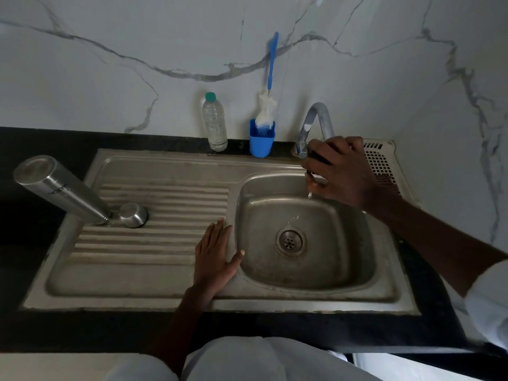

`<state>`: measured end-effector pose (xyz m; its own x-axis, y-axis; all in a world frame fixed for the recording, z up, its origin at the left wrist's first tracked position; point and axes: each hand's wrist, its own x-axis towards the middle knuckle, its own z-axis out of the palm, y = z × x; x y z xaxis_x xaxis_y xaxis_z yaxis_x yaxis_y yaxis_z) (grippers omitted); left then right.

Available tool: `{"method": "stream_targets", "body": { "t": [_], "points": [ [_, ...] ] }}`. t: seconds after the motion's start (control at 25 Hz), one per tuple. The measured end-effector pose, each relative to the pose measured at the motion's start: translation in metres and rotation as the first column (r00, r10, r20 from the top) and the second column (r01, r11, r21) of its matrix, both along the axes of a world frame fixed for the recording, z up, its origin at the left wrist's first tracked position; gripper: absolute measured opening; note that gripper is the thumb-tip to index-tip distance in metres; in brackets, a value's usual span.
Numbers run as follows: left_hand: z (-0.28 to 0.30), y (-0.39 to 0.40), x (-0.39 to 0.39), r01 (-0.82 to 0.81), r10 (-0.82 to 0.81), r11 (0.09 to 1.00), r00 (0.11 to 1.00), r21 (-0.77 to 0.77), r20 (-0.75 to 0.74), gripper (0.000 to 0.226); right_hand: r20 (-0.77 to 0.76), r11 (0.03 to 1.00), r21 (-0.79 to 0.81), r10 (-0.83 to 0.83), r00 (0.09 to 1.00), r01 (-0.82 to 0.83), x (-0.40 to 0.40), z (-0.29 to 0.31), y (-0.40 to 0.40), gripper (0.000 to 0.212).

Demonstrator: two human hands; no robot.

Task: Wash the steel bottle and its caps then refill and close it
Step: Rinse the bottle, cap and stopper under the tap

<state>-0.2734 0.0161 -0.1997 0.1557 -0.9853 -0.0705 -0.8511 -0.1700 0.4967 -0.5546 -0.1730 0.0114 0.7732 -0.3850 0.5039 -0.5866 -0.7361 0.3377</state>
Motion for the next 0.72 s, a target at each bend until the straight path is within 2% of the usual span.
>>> {"method": "stream_targets", "body": {
  "t": [0.2, 0.32, 0.44, 0.6, 0.72],
  "points": [
    [0.000, 0.000, 0.000, 0.002, -0.002, 1.000, 1.000, -0.003, -0.011, 0.086, -0.065, 0.995, -0.056, 0.073, 0.995, -0.077, 0.000, 0.006, 0.000, 0.016],
    [-0.001, -0.001, 0.000, 0.005, -0.005, 1.000, 1.000, 0.001, -0.010, 0.087, -0.009, 0.997, -0.061, 0.037, 0.999, -0.037, 0.000, 0.008, 0.002, 0.015],
    [0.000, 0.000, 0.000, 0.008, -0.008, 1.000, 1.000, 0.005, -0.014, 0.088, -0.095, 0.999, -0.026, 0.036, 0.995, -0.039, 0.000, -0.002, 0.007, 0.020],
    [0.001, -0.002, 0.001, 0.017, -0.016, 1.000, 0.999, 0.022, -0.032, 0.089, 0.000, 0.999, -0.007, -0.050, 0.999, 0.050, 0.003, -0.005, 0.007, 0.015],
    [0.002, -0.002, 0.002, 0.019, -0.016, 0.999, 0.997, 0.029, -0.081, 0.090, 0.036, 0.995, 0.025, -0.100, 0.994, 0.099, 0.004, -0.004, 0.006, 0.020]
  ]
}}
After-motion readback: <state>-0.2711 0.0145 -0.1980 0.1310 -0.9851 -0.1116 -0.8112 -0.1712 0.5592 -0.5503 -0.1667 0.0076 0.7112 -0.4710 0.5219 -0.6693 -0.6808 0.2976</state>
